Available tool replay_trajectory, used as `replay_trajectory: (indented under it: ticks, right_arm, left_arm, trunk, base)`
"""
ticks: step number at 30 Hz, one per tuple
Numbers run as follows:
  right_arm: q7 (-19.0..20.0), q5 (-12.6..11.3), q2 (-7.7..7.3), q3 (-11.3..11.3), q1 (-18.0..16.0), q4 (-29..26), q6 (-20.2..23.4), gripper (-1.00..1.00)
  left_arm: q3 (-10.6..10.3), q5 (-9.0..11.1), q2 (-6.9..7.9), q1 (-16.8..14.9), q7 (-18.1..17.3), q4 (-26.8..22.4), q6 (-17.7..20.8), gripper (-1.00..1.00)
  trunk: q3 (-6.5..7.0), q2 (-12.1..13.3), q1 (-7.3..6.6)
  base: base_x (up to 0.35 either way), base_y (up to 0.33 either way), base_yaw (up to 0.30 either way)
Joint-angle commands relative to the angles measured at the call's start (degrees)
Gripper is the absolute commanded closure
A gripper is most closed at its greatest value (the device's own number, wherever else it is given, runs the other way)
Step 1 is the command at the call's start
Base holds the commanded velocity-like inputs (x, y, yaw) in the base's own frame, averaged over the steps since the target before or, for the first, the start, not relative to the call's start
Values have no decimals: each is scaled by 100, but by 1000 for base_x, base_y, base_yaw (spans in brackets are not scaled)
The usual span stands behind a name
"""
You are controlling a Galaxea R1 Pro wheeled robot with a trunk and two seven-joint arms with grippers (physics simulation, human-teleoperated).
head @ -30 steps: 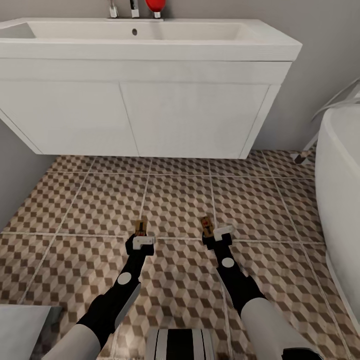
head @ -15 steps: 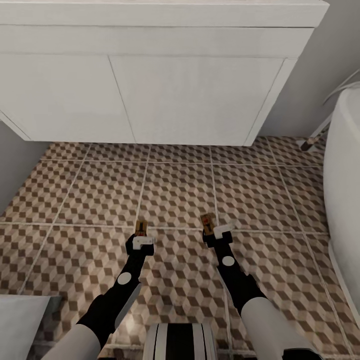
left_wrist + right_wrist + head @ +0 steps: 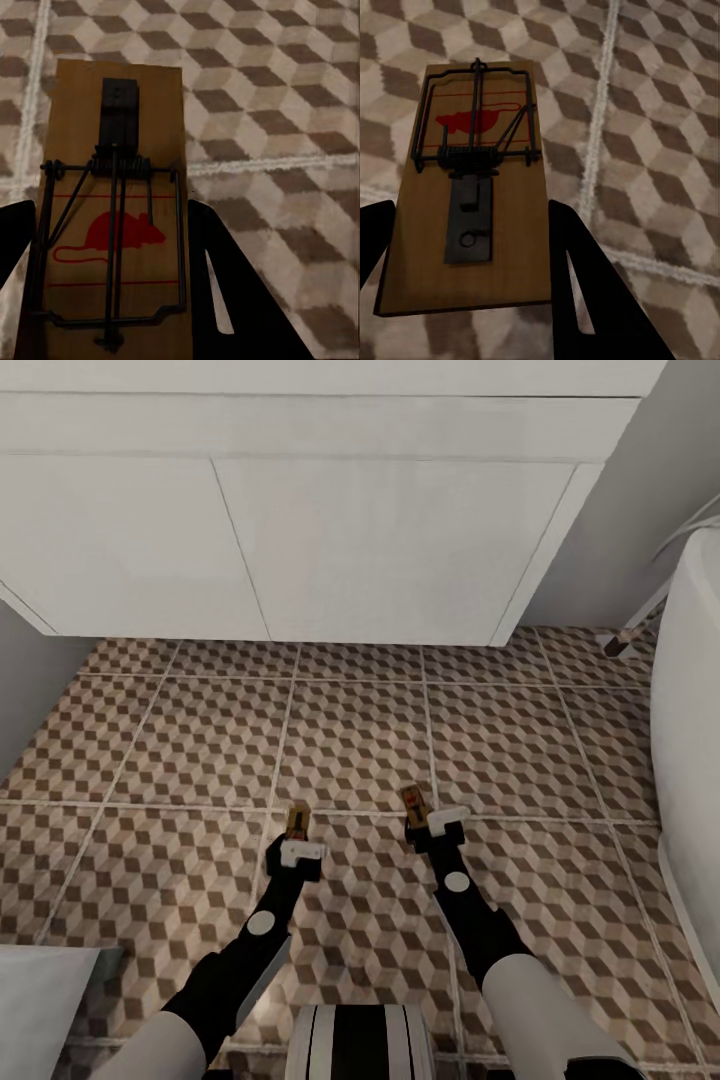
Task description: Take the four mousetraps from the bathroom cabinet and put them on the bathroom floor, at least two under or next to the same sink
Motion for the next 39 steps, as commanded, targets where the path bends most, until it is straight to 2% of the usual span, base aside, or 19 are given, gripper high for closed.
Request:
replay_trajectory:
  ticks: [1,2,4,7,8,10,13,16,21,24,26,28,32,39]
  right_arm:
    - [-2,41,5,-25,-3,-38,5,100]
    - [-2,42,5,-26,-3,-78,36,100]
    - [15,45,5,-28,-10,-326,327,100]
    - [40,37,5,-29,-106,-583,908,100]
    - [43,34,5,-29,-149,-600,962,100]
    - [50,26,5,-29,-352,-623,1104,100]
    - [56,22,5,-29,-582,-535,1190,100]
    - [57,23,5,-29,-846,-220,1255,100]
    - [55,34,5,-29,-1309,465,1279,100]
    - [60,35,5,-23,-1406,596,1203,100]
    - [61,32,5,-19,-1427,627,1086,100]
    - [77,31,5,-14,-1439,647,882,100]
    - [162,30,5,-2,-1444,656,562,100]
    - [226,32,5,6,-1444,683,97,100]
  left_arm:
    - [-32,62,-5,-7,36,-8,200,100]
    - [-29,63,-7,-12,35,-27,355,100]
    - [104,66,-10,-57,24,-263,1201,100]
    - [672,67,-12,-410,-16,-744,2437,100]
    - [745,67,-13,-501,-20,-783,2569,100]
    - [923,68,-11,-909,-31,-825,2892,100]
    - [1006,68,-7,-1414,-36,-568,3073,100]
    - [1033,68,1,-1873,-35,-85,3136,100]
    - [1044,65,4,-2206,-31,320,3147,100]
    - [1046,60,10,-2253,-31,521,3064,100]
    - [1040,59,20,-2264,-35,650,2847,100]
    - [1018,59,26,-2271,-37,792,2356,100]
    - [973,50,41,-2278,-30,907,1757,100]
    - [953,42,76,-2254,2,819,1559,100]
  trunk:
    - [-3,-1,-1]
    - [-3,-1,-1]
    - [-3,-1,-1]
    - [-3,-1,-1]
    - [-3,-1,-1]
    - [-3,-1,-1]
    - [-3,-1,-1]
    - [-3,-1,-1]
    - [-3,-1,-1]
    - [-3,-1,-1]
    - [-3,-1,-1]
    - [-3,-1,-1]
    - [-3,-1,-1]
    - [-3,-1,-1]
  base:
    - [0,0,0]
    - [0,0,0]
    - [0,0,0]
    - [0,0,0]
    - [0,0,0]
    - [0,0,0]
    - [0,0,0]
    - [0,0,0]
    - [0,0,0]
    - [0,0,0]
    - [0,0,0]
    - [0,0,0]
    - [0,0,0]
    - [0,0,0]
